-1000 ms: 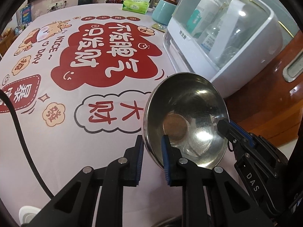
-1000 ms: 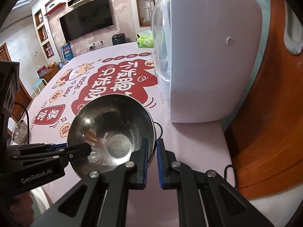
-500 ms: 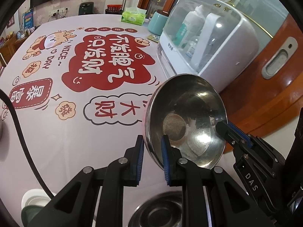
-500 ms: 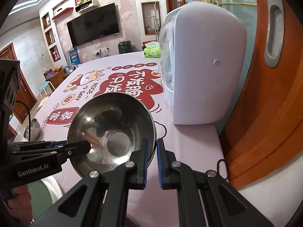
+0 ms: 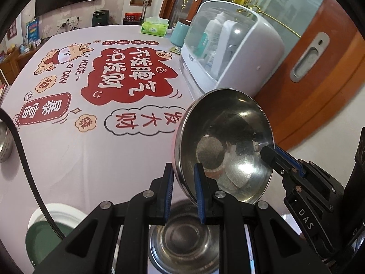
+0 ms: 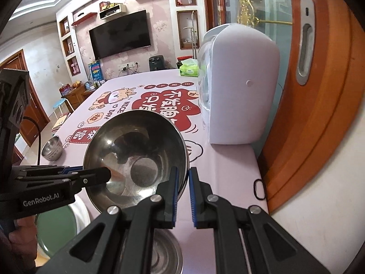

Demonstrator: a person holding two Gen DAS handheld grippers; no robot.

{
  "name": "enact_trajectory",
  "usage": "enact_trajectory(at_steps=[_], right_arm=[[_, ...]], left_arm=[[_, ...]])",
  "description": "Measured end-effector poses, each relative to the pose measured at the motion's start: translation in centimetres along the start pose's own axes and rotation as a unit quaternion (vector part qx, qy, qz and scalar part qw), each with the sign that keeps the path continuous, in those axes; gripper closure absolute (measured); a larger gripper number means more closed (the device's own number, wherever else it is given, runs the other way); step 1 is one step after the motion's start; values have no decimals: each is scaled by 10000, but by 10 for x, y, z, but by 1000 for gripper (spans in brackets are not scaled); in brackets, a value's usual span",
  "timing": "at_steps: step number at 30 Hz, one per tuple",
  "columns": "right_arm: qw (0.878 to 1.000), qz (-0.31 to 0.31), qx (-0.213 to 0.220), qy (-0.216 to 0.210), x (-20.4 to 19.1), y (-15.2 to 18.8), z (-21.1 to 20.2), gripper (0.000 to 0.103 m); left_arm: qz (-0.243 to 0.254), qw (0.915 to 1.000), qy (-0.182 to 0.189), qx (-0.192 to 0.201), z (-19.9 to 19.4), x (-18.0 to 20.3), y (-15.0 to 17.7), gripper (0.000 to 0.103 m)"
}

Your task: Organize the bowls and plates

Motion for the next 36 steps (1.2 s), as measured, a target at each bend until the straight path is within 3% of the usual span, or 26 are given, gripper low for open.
enact_trajectory(at_steps=[13,36], right_arm=[[9997,-99,-129,-192,-8,28,-42,94],[9928,-300,-1054,-483,-15,92,-47,92]], left_arm=[[74,9999,49,-115,-33,13,43,87],[-150,9935,-302,-1083,-20,4,116,87]])
Point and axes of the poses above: each gripper's, at about its wrist camera, not at the fingertips, and z roughly the way its jaws point, x to its right, y to its underside, the point moved 7 cm from there along z, roughly the way its jaws point, and after that the axes turned 12 degrees about x, right-handed, at the moved point
